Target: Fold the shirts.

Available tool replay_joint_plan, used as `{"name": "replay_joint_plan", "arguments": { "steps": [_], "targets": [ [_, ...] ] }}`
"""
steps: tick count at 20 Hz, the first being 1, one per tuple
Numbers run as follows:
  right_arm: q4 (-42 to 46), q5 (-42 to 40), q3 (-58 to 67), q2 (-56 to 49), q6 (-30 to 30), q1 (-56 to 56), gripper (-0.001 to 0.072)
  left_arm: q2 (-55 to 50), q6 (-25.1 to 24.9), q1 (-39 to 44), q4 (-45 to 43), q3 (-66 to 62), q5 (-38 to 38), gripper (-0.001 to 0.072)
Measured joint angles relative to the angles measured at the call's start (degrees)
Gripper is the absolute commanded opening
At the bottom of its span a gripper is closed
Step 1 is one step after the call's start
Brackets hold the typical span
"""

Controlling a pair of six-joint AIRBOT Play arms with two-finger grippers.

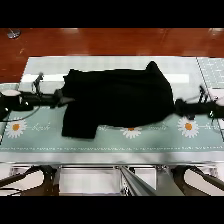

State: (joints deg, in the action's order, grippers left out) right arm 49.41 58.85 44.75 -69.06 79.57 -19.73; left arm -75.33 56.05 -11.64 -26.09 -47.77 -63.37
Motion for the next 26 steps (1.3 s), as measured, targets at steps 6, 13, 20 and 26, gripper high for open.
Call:
{"name": "replay_joint_plan", "arguments": {
  "steps": [6,13,20,26],
  "targets": [
    [-0.17,7.87,37.46,2.14,2.05,1.49,0.0034,7.19,4.85,-0.98,0.42,-29.77,-1.14,0.0027],
    [9.86,14.78,58.62,17.77,5.42,1.66,0.0034,21.73,15.76,-2.64,-19.58,-54.86,-3.06,0.0027],
    [25.29,20.98,61.18,34.56,8.85,1.66,0.0035,39.6,22.18,-2.86,-40.06,-58.66,-8.2,0.0028],
    [27.82,29.44,57.83,37.9,9.6,1.66,0.0034,44.48,25.44,-0.76,-46.53,-52.48,-11.74,0.0028]
  ]
}}
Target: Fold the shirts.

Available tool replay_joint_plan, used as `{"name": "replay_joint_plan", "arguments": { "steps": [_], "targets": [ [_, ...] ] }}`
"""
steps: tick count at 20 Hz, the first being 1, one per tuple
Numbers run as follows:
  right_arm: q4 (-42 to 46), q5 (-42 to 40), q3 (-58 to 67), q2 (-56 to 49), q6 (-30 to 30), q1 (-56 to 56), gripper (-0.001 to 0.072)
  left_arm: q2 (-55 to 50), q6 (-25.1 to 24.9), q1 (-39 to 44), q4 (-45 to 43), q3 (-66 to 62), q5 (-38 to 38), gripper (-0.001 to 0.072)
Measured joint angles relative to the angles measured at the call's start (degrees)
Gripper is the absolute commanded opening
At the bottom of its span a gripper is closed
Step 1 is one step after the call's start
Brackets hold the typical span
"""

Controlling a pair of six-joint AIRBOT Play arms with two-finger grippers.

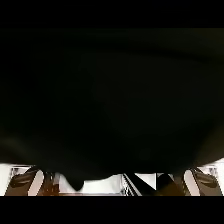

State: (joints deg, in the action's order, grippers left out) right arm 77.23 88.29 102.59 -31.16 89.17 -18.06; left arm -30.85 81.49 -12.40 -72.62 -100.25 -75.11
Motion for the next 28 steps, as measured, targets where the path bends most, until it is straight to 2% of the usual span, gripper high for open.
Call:
{"name": "replay_joint_plan", "arguments": {
  "steps": [4,7,10,13,17,20,24,28],
  "targets": [
    [-1.77,-2.12,-11.06,-0.11,-1.36,0.0,0.0034,-1.09,0.39,1.05,1.9,12.41,-0.09,0.0028],
    [-4.92,-6.14,-22.51,-3.45,-3.19,0.04,0.0035,-5.42,-0.92,1.33,4.48,22.56,3.54,0.0028],
    [-9.29,-12.5,-31.5,-11.96,-6.32,0.04,0.0034,-13.44,-2.23,1.44,6.78,29.55,10.05,0.0028],
    [-15.63,-21.18,-34.88,-24.17,-10.47,0.07,0.0034,-24.44,-2.91,1.46,11.96,31.21,18.1,0.0028],
    [-25.09,-30.4,-30.16,-42.82,-13.75,2.03,0.0034,-39.6,-3.26,2.4,20.68,27.23,26.47,0.0028],
    [-28.06,-32.28,-22.56,-55.1,-11.72,4.7,0.0034,-48.83,-1.99,3.54,23.85,23.08,29.33,0.0027],
    [-30.1,-30.58,-15.1,-66.18,-7.56,6.32,0.0035,-56.7,3.23,4.0,25.38,20.87,29.81,0.0028],
    [-29.44,-25.92,-12.63,-70.29,-5.92,6.4,0.0035,-60.24,3.98,3.85,25.88,20.24,25.62,0.0028]
  ]
}}
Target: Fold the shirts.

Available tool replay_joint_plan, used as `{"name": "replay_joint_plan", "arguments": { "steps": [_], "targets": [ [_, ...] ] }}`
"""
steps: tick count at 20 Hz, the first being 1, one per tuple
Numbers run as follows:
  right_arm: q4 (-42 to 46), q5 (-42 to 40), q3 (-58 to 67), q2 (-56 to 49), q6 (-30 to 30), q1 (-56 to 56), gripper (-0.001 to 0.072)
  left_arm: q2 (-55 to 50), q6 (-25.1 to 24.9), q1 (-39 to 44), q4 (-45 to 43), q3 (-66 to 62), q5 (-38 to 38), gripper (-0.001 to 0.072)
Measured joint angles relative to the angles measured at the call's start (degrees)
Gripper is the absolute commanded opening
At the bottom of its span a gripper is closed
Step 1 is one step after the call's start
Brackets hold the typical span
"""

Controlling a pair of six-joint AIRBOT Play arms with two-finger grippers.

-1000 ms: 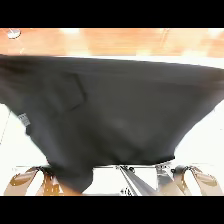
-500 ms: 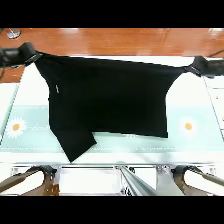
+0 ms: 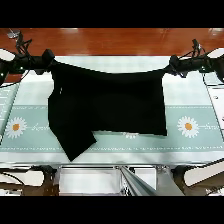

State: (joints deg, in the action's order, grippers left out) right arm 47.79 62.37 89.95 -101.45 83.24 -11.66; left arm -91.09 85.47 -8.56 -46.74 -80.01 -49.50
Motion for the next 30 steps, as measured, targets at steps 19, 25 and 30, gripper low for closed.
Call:
{"name": "replay_joint_plan", "arguments": {
  "steps": [19,25,30],
  "targets": [
    [15.91,16.59,0.85,-3.32,3.3,2.73,0.0623,-6.8,-5.75,-3.93,-17.46,1.7,-27.06,0.0701],
    [23.56,25.42,-1.25,2.25,1.92,1.36,0.0623,-3.3,-4.33,-7.5,-20.28,2.25,-34.99,0.0701],
    [21.92,13.33,-24.46,23.34,0.13,-8.0,0.0623,8.68,-7.48,-20.41,-17.31,19.74,-35.08,0.0701]
  ]
}}
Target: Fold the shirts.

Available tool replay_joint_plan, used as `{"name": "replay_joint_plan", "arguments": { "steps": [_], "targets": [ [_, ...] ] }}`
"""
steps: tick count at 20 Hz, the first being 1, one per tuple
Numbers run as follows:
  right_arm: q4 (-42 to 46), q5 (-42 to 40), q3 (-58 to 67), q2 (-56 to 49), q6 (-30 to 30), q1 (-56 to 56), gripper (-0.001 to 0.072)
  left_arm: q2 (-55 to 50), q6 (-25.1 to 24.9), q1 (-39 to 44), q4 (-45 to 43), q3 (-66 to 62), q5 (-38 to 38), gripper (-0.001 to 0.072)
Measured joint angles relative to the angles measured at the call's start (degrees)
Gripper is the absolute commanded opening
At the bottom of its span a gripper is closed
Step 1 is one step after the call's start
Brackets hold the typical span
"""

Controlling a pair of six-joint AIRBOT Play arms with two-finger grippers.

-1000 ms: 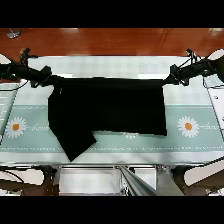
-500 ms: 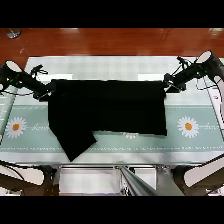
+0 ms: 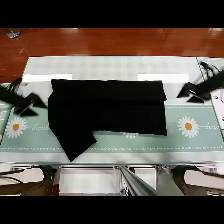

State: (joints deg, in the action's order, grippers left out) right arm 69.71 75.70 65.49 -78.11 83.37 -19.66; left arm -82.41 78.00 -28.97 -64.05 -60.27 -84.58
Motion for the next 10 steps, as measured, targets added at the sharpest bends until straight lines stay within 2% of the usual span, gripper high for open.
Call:
{"name": "replay_joint_plan", "arguments": {
  "steps": [5,7,10],
  "targets": [
    [-12.24,-10.58,-28.09,19.63,-5.01,-6.27,0.0622,10.58,-6.62,-13.29,8.22,22.32,6.32,0.0701],
    [-17.05,-12.04,-35.26,23.58,-7.28,-7.13,0.0622,12.2,-9.09,-14.71,12.02,27.91,8.2,0.0701],
    [-21.57,-12.35,-41.16,26.29,-9.66,-7.58,0.0622,13.22,-10.84,-12.28,16.31,33.31,9.35,0.0701]
  ]
}}
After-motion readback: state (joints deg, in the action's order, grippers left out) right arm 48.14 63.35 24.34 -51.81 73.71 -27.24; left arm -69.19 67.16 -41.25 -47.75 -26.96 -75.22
